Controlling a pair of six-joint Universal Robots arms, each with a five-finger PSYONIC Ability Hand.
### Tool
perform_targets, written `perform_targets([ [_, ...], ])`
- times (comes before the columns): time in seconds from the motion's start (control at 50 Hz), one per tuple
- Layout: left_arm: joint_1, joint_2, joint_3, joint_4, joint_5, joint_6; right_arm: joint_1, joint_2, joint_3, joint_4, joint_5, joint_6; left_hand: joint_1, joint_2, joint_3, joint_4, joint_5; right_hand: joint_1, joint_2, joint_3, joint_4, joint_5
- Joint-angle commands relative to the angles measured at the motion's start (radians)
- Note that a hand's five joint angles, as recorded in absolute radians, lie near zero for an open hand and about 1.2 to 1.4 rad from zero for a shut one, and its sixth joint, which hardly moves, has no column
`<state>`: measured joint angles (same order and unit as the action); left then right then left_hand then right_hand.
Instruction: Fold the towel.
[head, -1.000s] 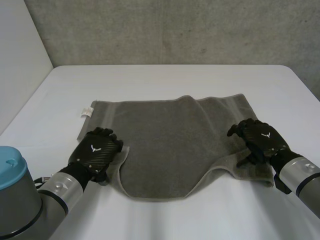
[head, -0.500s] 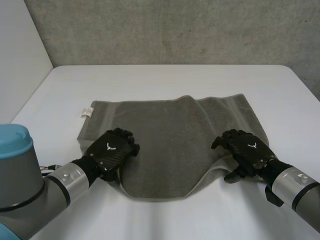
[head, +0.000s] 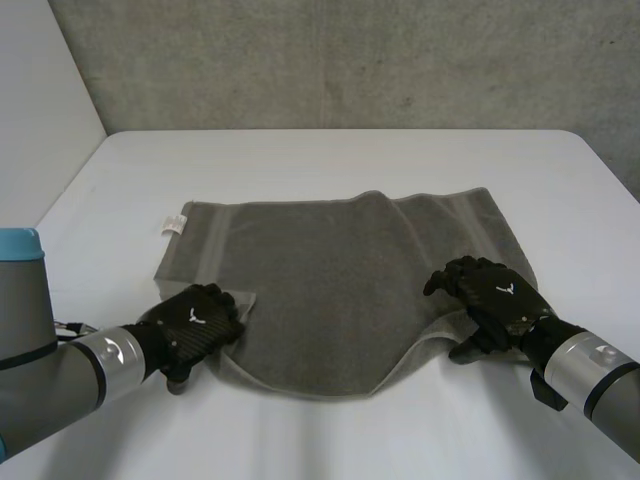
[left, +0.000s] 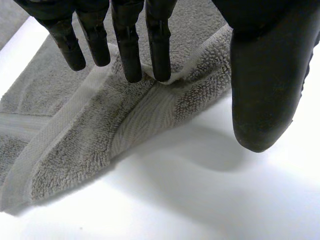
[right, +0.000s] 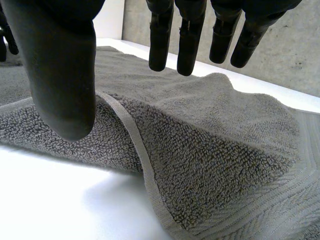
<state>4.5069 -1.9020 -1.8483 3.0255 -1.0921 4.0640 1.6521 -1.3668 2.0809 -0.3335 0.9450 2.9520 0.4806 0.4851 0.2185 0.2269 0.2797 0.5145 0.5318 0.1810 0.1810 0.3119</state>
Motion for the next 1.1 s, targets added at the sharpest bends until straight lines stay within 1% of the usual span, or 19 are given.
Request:
perform_targets([
  [0.02, 0.043, 0.051, -0.028, -0.005, -0.008, 0.0, 0.0, 0.0, 0.001, 0.001, 0.0, -0.008, 0.029, 0.025, -0.044, -0.052, 0.056, -0.042, -0.059, -0.006, -0.006, -0.014],
  [0.06, 0.076, 0.095, -0.055, -0.01, -0.009, 0.003, 0.0, -0.002, 0.001, 0.002, 0.0, -0.013, 0.047, 0.043, -0.044, -0.052, 0.073, -0.045, -0.062, -0.006, -0.006, -0.017],
  [0.12, 0.09, 0.121, -0.071, -0.017, -0.008, 0.001, 0.0, -0.002, -0.001, 0.002, 0.0, -0.017, 0.047, 0.043, -0.044, -0.052, 0.073, -0.048, -0.065, -0.006, -0.006, -0.02],
  [0.16, 0.124, 0.187, -0.11, -0.042, 0.001, 0.0, 0.0, 0.0, -0.001, 0.002, 0.0, -0.019, 0.047, 0.043, -0.044, -0.052, 0.073, -0.048, -0.065, -0.006, -0.006, -0.02],
  [0.18, 0.124, 0.187, -0.111, -0.042, 0.001, 0.0, 0.0, 0.0, -0.001, 0.002, 0.0, -0.019, 0.047, 0.043, -0.044, -0.052, 0.073, -0.048, -0.065, -0.006, -0.006, -0.02],
  [0.22, 0.149, 0.256, -0.156, -0.069, 0.003, -0.004, 0.002, 0.0, -0.004, 0.002, 0.0, -0.019, 0.047, 0.043, -0.044, -0.052, 0.073, -0.048, -0.065, -0.006, -0.006, -0.02],
  [0.38, 0.152, 0.373, -0.242, -0.102, 0.003, -0.016, 0.005, -0.002, -0.015, 0.002, 0.0, -0.021, 0.047, 0.043, -0.044, -0.052, 0.073, -0.051, -0.068, -0.006, -0.006, -0.023],
  [0.5, 0.135, 0.388, -0.246, -0.093, 0.006, -0.028, 0.006, 0.0, -0.018, 0.002, 0.0, -0.021, 0.032, 0.028, -0.044, -0.052, 0.059, -0.051, -0.068, -0.006, -0.006, -0.023],
  [0.54, 0.104, 0.377, -0.218, -0.067, 0.009, -0.066, 0.006, 0.0, -0.018, 0.002, 0.0, -0.019, -0.032, -0.036, -0.044, -0.052, -0.006, -0.051, -0.068, -0.006, -0.006, -0.023],
  [0.56, 0.104, 0.377, -0.218, -0.066, 0.009, -0.066, 0.006, 0.0, -0.018, 0.002, 0.0, -0.019, -0.032, -0.037, -0.044, -0.052, -0.006, -0.051, -0.068, -0.006, -0.006, -0.023],
  [0.58, 0.075, 0.37, -0.192, -0.044, 0.012, -0.095, 0.006, 0.0, -0.018, 0.002, 0.0, -0.019, -0.038, -0.042, -0.044, -0.052, -0.012, -0.051, -0.068, -0.006, -0.006, -0.023],
  [0.62, 0.022, 0.324, -0.148, -0.004, 0.021, -0.154, 0.006, 0.0, -0.018, 0.002, 0.0, -0.021, -0.137, -0.142, -0.044, -0.052, -0.111, -0.057, -0.074, -0.006, -0.006, -0.029],
  [0.64, 0.021, 0.324, -0.147, -0.004, 0.021, -0.154, 0.006, 0.0, -0.018, 0.002, 0.0, -0.021, -0.138, -0.142, -0.044, -0.052, -0.112, -0.057, -0.074, -0.006, -0.006, -0.029],
  [0.66, -0.001, 0.286, -0.123, 0.004, 0.02, -0.165, 0.006, 0.0, -0.018, 0.002, 0.0, -0.021, -0.155, -0.16, -0.044, -0.052, -0.129, -0.06, -0.077, -0.006, -0.006, -0.032],
  [0.74, -0.035, 0.213, -0.072, -0.004, 0.02, -0.169, 0.005, 0.0, -0.016, 0.002, -0.002, -0.021, -0.17, -0.175, -0.044, -0.052, -0.144, -0.074, -0.092, -0.006, -0.006, -0.046],
  [0.82, -0.101, 0.074, -0.008, -0.005, 0.017, -0.162, 0.003, 0.002, -0.018, 0.004, -0.018, -0.021, -0.167, -0.172, -0.044, -0.052, -0.141, -0.098, -0.115, -0.006, -0.006, -0.07],
  [0.96, -0.133, -0.015, 0.029, -0.007, 0.003, -0.131, 0.0, -0.002, -0.018, 0.004, -0.02, -0.022, -0.15, -0.154, -0.044, -0.052, -0.123, -0.104, -0.121, -0.006, -0.006, -0.076],
  [1.04, -0.13, -0.02, 0.031, -0.007, 0.001, -0.106, -0.006, -0.003, -0.018, 0.004, -0.02, -0.021, -0.147, -0.151, -0.044, -0.052, -0.12, -0.104, -0.121, -0.006, -0.006, -0.076],
  [1.1, -0.12, -0.017, 0.031, -0.007, -0.02, -0.088, -0.008, -0.003, -0.018, 0.004, -0.021, -0.021, -0.144, -0.148, -0.044, -0.052, -0.117, -0.104, -0.121, -0.006, -0.006, -0.076],
])
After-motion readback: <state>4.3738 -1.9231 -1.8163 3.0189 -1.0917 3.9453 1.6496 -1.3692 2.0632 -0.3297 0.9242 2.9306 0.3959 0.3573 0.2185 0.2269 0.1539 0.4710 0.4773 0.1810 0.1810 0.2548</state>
